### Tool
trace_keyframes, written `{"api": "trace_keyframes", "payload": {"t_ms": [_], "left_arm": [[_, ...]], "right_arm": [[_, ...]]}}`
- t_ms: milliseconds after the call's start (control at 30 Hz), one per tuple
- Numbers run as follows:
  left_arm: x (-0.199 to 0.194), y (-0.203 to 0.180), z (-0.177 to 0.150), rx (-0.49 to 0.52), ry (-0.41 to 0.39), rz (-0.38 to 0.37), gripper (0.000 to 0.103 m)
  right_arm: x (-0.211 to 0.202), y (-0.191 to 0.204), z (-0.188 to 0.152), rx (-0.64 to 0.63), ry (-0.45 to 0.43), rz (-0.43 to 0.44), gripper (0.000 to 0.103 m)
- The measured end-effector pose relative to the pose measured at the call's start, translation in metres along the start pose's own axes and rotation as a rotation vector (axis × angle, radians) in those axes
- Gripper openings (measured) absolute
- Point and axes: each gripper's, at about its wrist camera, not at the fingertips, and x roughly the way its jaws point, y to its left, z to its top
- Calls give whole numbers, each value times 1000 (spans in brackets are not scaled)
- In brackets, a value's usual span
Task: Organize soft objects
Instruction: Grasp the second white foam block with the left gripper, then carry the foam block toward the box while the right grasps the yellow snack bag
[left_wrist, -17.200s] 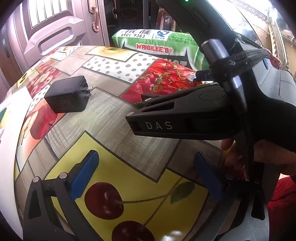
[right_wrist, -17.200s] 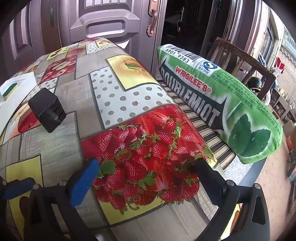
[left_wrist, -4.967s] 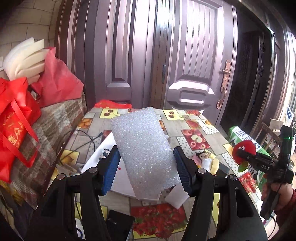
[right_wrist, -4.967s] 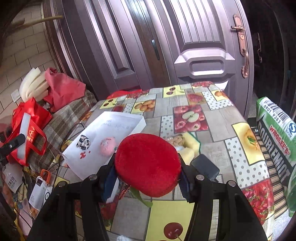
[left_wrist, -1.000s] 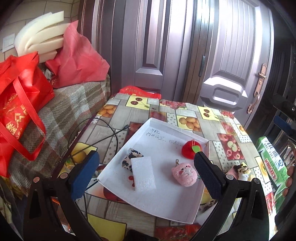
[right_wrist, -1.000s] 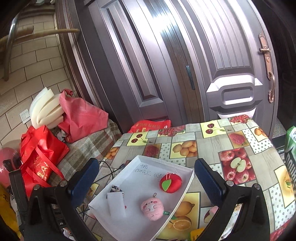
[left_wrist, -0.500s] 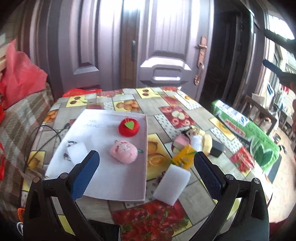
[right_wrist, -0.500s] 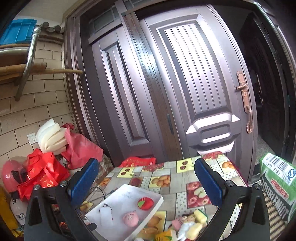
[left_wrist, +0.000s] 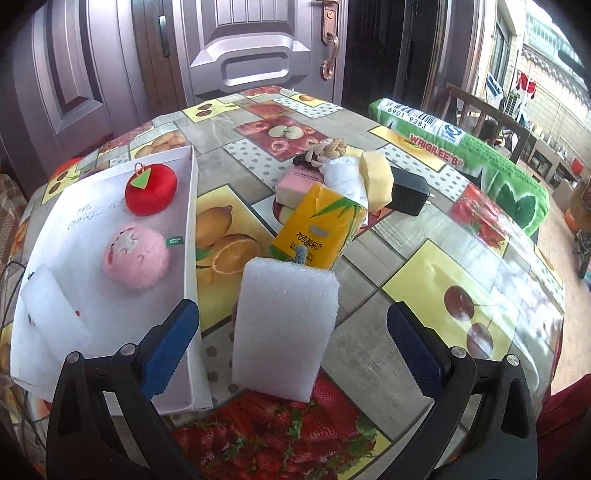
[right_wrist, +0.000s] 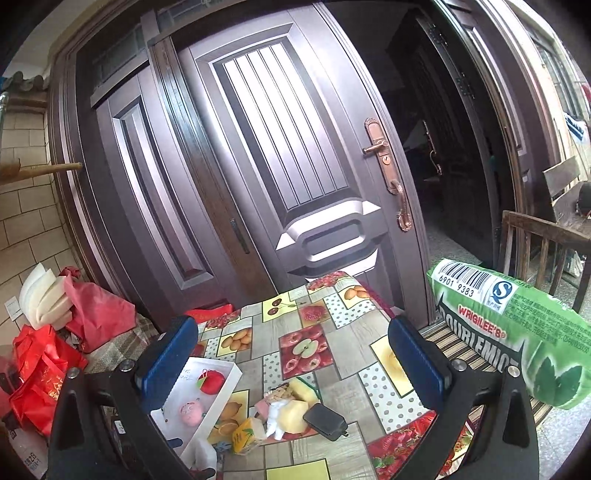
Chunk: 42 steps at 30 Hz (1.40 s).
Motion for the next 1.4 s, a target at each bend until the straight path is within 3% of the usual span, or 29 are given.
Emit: {"api": "trace_keyframes", "payload": {"t_ms": [67,133,200,233,533,700,833,933,1100,1167,1400], "left_arm": [[12,-5,2,50,33,37,103],[20,-9,1,84,60,54,91],[25,-13,-1,109,87,58,56],[28,-15,-2,119,104,63,53],[-4,-10,-1,-24,41,-18,53],[-47,-12,4,-91,-63,-30,53],[-95,-2,5,-188,-173,-15,53],[-131,10,-1,-262,-236,25,53],[-183,31,-24,-375,-290,127,53],[-199,36,-36,-429,-311,175,53],[-238,36,-86,-612,-338,310,53]], "right_arm": [[-6,-4,-1,1,-2,-21,103],[-10,-9,-2,12,-2,-38,103],[-12,-14,-3,28,0,-53,103],[-12,-16,-3,36,2,-57,103],[1,-12,-7,37,28,-18,103],[29,4,-17,-7,106,33,103],[69,19,-42,-112,212,93,103],[104,37,-68,-283,334,176,103],[140,88,-124,-862,472,395,103],[151,105,-141,-1033,507,462,103],[201,143,-187,-1364,664,624,101]]}}
